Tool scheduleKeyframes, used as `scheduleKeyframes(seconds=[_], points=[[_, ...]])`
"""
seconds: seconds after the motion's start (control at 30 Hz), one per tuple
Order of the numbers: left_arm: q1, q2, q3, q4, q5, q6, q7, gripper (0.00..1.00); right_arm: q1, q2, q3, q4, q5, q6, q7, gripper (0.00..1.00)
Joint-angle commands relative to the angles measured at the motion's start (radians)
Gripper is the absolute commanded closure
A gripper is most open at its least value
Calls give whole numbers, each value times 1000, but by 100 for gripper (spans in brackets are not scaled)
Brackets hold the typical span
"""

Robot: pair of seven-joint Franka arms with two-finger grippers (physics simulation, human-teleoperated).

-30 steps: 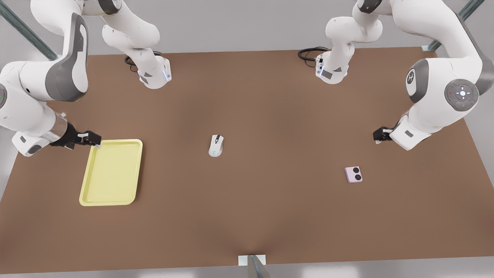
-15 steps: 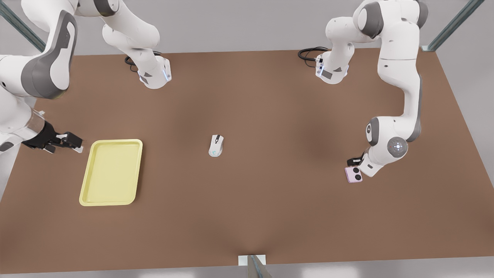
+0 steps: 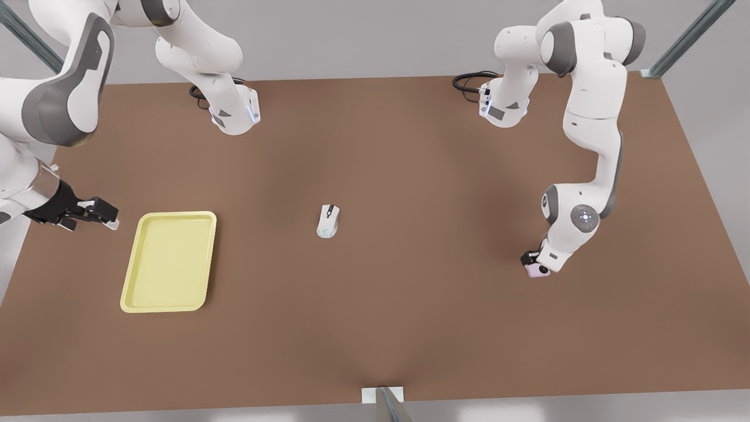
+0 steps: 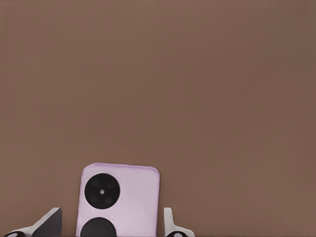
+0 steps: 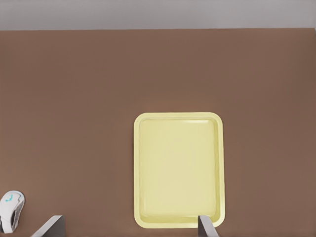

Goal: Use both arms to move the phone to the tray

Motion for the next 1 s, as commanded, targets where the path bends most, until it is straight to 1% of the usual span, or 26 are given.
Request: scheduleKeyframes(seconds=[0.0, 0.1, 0.13, 0.17, 0.23, 0.3, 0.53, 0.77, 0.83, 0.87, 0.9, 0.97], points=[[0, 12, 0, 1, 2, 63, -57, 0, -1, 0, -1, 0, 3, -3, -11, 0], [0, 26, 0, 1, 0, 69, -59, 0, -4, -2, -1, -1, 3, -9, -11, 0], [0, 32, 0, 2, 0, 71, -59, 5, -6, 0, -1, 0, 3, -5, -11, 0], [0, 35, 0, 2, 2, 71, -59, 17, -4, 0, -1, -6, 2, -3, -11, 0], [0, 33, 0, 4, 2, 71, -59, 21, -6, 17, -1, 0, 2, -3, -11, 0], [0, 35, 1, 4, 2, 71, -59, 24, -3, 23, -1, 0, 5, -3, -11, 0], [-2, 29, 1, 5, 2, 69, -59, 28, -18, 32, -3, 3, 28, 35, -11, 0], [-6, 10, -7, 14, 2, 54, -62, 28, -21, 32, -3, 2, 32, 28, -14, 0], [-17, -8, -10, 21, 2, 22, -63, 28, -21, 34, -3, 2, 32, 32, -12, 0], [-18, -19, -31, 24, 0, 8, -71, 28, -22, 32, -3, 2, 32, 34, -12, 0], [-21, -36, -63, 47, 2, -46, -85, 28, -22, 34, -3, 2, 32, 35, -12, 0], [-89, -59, -72, 64, 0, -98, -123, 28, -24, 34, -3, 2, 32, 29, -12, 0]])
